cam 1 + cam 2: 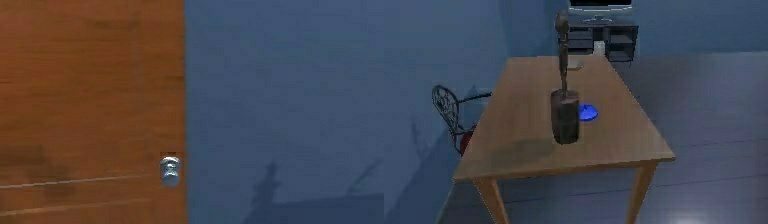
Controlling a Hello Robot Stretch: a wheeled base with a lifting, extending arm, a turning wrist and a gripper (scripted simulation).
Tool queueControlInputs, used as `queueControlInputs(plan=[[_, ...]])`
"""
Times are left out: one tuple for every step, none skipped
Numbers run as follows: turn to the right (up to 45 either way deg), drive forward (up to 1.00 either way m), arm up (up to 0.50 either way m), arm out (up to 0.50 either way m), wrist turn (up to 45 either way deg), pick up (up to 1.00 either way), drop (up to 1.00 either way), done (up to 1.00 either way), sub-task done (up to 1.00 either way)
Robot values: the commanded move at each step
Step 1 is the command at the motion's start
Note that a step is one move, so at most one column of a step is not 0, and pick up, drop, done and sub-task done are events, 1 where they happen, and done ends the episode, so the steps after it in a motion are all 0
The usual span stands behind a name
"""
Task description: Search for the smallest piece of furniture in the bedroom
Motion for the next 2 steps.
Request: queueControlInputs(plan=[[45.0, 0.00, 0.00, 0.00, 0.0, 0.00, 0.00, 0.00, 0.00], [18.0, 0.00, 0.00, 0.00, 0.0, 0.00, 0.00, 0.00, 0.00]])
